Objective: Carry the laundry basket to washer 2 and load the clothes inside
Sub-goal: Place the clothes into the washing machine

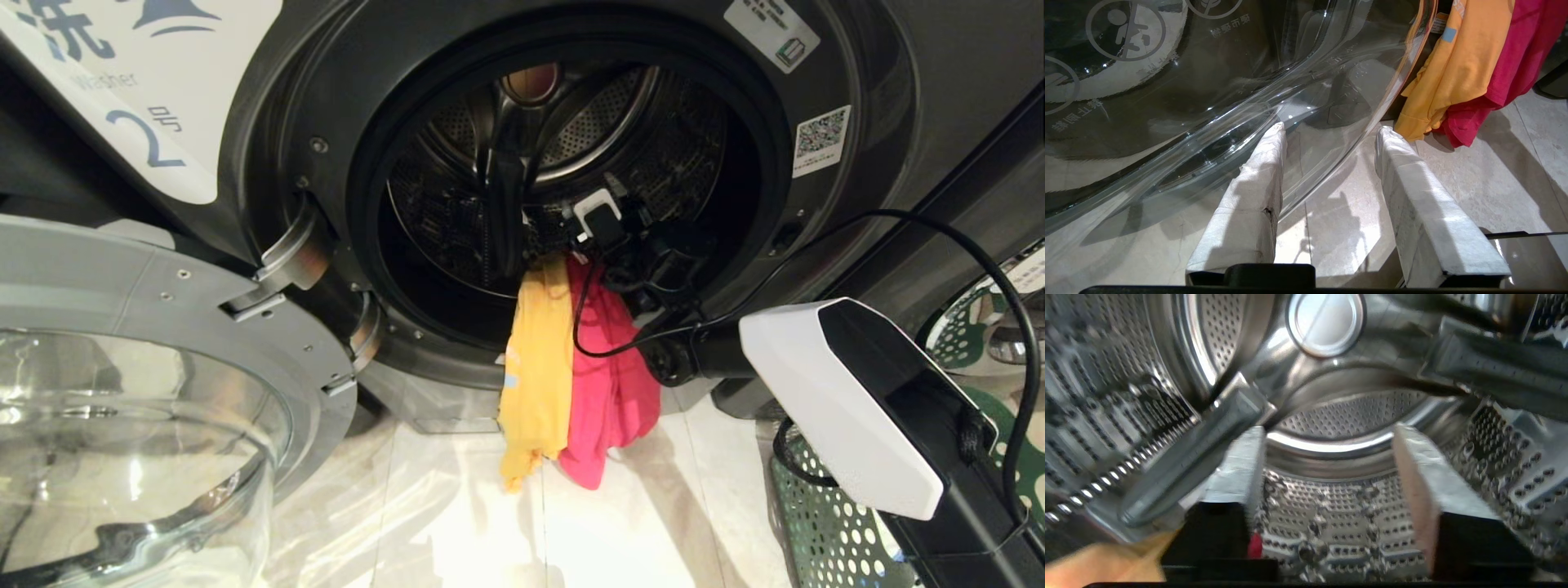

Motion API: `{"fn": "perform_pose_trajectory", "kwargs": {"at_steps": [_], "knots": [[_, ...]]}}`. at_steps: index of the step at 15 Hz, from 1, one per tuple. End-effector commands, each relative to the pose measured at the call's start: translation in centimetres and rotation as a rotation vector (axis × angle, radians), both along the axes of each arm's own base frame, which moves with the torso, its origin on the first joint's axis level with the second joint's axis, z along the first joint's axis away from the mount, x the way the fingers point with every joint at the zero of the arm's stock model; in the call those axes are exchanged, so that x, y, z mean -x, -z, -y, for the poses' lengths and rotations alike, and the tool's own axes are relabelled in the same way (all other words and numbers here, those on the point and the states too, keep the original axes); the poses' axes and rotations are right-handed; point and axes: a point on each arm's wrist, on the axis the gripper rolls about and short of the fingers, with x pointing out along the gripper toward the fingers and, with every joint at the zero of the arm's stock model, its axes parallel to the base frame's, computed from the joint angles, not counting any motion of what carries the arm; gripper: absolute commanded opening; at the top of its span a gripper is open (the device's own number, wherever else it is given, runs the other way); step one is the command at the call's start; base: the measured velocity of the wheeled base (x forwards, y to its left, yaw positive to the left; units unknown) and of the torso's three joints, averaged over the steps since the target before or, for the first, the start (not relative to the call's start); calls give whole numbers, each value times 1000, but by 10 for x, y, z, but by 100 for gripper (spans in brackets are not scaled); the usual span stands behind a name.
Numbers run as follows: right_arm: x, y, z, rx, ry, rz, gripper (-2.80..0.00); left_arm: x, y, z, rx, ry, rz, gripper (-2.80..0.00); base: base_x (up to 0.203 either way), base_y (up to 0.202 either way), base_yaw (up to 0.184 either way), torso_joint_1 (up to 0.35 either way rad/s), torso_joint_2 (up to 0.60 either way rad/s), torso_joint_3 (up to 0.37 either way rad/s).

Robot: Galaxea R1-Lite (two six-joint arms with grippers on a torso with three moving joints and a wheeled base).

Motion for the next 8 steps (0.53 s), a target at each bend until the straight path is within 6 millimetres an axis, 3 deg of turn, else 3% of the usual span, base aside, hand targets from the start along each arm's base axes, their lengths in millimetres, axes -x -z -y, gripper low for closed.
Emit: {"fn": "perform_pose_trajectory", "kwargs": {"at_steps": [1, 3, 5, 8], "knots": [[10, -17, -3, -11, -14, 17, 0, 0, 0, 0, -1, 0, 0, -280, 0, 0, 0, 0, 0, 0], [25, -28, -12, -31, -77, -79, 0, 0, 0, 0, -1, 0, 0, -280, 0, 0, 0, 0, 0, 0], [46, -25, -23, -55, -156, -248, 0, 0, 0, 0, -1, 0, 0, -280, 0, 0, 0, 0, 0, 0], [94, -30, -22, -70, -198, -477, 0, 0, 0, 0, -1, 0, 0, -280, 0, 0, 0, 0, 0, 0]]}}
